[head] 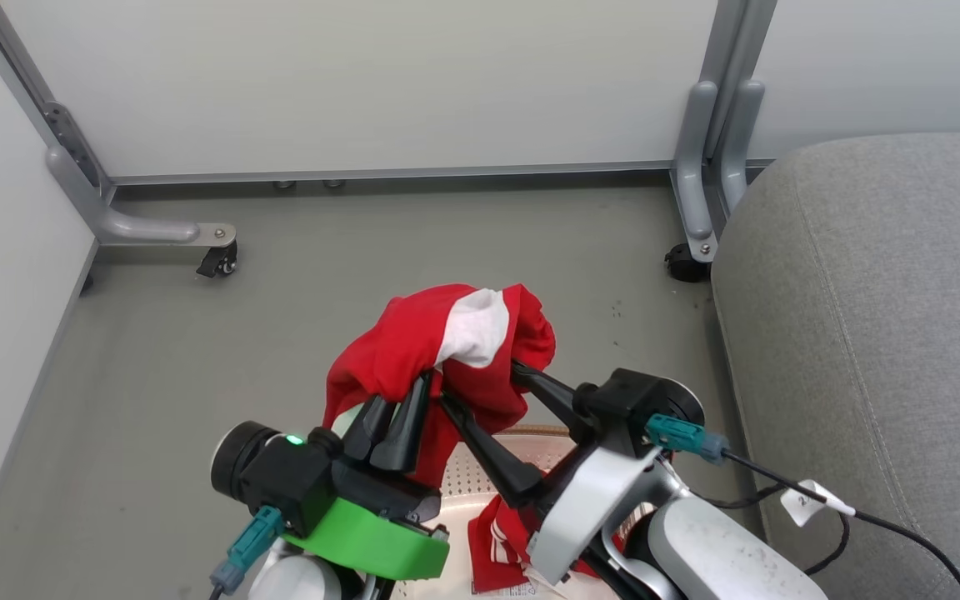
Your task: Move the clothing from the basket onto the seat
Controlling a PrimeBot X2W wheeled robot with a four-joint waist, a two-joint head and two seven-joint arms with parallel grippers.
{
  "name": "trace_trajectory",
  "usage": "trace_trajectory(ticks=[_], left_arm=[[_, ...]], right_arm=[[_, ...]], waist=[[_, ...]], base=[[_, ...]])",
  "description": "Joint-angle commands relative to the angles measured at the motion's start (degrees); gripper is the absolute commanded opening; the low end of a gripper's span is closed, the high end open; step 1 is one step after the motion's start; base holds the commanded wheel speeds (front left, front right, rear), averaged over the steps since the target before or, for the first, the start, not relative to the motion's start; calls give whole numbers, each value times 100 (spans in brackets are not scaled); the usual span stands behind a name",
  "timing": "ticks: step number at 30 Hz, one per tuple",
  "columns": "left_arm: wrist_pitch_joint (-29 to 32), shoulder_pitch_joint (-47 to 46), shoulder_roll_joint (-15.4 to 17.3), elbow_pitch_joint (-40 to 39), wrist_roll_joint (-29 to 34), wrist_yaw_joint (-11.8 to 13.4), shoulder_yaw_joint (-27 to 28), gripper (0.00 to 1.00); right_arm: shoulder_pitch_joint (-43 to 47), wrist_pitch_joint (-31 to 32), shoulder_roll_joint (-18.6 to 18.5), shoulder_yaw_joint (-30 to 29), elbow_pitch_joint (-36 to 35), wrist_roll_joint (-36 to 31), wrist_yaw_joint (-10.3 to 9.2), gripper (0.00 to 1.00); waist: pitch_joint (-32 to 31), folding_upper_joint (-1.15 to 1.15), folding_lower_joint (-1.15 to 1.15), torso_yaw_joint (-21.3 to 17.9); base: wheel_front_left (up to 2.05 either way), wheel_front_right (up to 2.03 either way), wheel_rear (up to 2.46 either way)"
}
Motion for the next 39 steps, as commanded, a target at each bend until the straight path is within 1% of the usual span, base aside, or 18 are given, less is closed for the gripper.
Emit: trace_trajectory(ticks=[1, 6, 7, 8, 9, 24, 26, 27, 33, 37, 39], left_arm=[[-21, -108, 1, -2, -24, -22, -26, 0], [-21, -137, -9, 10, -55, -31, -104, 0], [-21, -141, -10, 7, -65, -33, -112, 0], [-21, -146, -12, 3, -69, -34, -118, 0], [-21, -149, -12, -4, -75, -34, -119, 0], [-21, -114, -30, -31, -96, -45, -95, 0], [-21, -117, -32, -33, -99, -46, -93, 56], [-21, -120, -34, -38, -89, -39, -84, 100], [-21, -108, -33, -127, 12, 38, 6, 100], [-3, -38, 103, -122, 156, 56, -56, 100], [100, 22, 199, -134, 233, 59, -119, 100]], right_arm=[[-169, -16, 4, 91, 119, 76, 0, 100], [-468, 0, 58, 320, 447, 272, 0, 100], [-513, -23, 67, 346, 504, 325, 0, 47], [-545, -38, 71, 365, 541, 355, 0, 7], [-581, -55, 72, 396, 577, 382, 0, 0], [-750, -216, 33, 580, 766, 619, 0, 0], [-744, -234, 30, 554, 772, 630, 0, 0], [-746, -255, 28, 532, 772, 625, 0, 0], [-776, -393, 23, 305, 813, 500, 0, 0], [-799, -447, 14, 108, 873, 402, 0, 0], [-792, -466, 10, -13, 906, 379, 0, 0]], waist=[[19, 0, 0, 44], [31, 0, 0, 95], [34, 0, 0, 101], [36, 0, 0, 105], [34, 0, 0, 108], [34, 0, 0, 72], [39, 0, 0, 69], [44, 0, 0, 68], [57, 0, 0, 75], [57, 0, 0, 83], [59, 0, 0, 89]], base=[[0, 0, 0], [0, 0, 0], [0, 0, 0], [0, 0, 0], [0, 0, 0], [0, 0, 0], [0, 0, 0], [0, 0, 0], [0, 0, 0], [0, 0, 0], [0, 0, 0]])
